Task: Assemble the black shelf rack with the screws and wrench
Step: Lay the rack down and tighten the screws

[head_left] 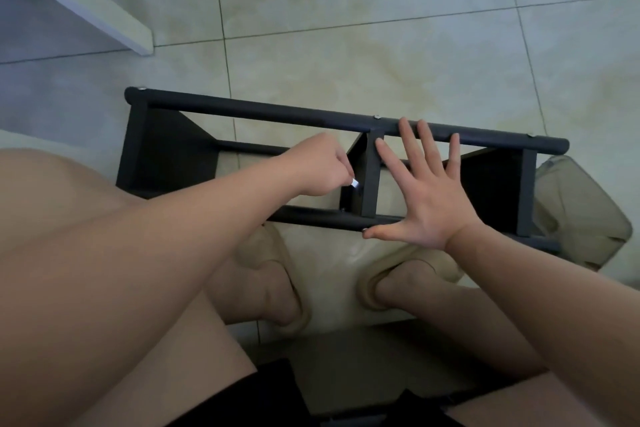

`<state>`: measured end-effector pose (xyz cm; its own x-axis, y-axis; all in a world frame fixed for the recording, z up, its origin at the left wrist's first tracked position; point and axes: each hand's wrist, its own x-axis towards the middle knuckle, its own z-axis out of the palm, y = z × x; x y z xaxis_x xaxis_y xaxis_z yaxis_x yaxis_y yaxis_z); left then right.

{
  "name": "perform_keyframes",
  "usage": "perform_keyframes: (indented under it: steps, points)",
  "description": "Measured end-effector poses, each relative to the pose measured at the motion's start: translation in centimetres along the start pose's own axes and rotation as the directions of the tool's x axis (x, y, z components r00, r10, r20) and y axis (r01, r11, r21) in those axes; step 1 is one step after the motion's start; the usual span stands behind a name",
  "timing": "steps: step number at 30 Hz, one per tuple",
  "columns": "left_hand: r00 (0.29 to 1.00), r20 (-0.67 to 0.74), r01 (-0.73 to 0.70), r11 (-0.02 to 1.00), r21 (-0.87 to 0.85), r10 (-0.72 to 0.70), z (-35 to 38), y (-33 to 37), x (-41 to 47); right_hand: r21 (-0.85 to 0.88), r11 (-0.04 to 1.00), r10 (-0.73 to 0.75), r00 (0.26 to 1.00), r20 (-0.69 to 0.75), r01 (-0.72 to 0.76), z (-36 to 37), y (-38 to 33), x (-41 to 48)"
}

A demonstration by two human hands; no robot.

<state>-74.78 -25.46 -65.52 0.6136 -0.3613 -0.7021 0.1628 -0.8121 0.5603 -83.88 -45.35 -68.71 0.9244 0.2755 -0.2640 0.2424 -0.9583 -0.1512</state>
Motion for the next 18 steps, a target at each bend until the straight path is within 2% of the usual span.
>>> perform_keyframes:
  steps: [3,6,8,14,18]
  points:
    - [0.996,0.013,0.085,0.974,-0.211,-0.084,0.4,0.1,0.2,0.001,1.0,0.0,1.0,0.0,0.0,-0.1,0.0,-0.1]
    - [0.984,0.066,0.176,0.891,-0.419,-0.163,0.7,0.3,0.6,0.0,1.0,0.0,1.0,-0.002,0.0,-0.1,0.0,-0.1]
    - [0.978,0.079,0.206,0.842,-0.499,-0.192,0.9,0.3,0.8,0.004,1.0,0.001,1.0,-0.006,-0.001,0.0,0.0,-0.2]
    - [0.963,0.144,0.267,0.726,-0.634,-0.228,1.7,0.2,0.8,0.005,1.0,-0.006,1.0,-0.019,0.006,0.1,0.0,-0.1]
    - [0.967,0.094,0.242,0.743,-0.624,-0.236,1.7,0.0,0.6,0.002,1.0,-0.008,0.999,-0.031,0.008,0.2,0.0,-0.1]
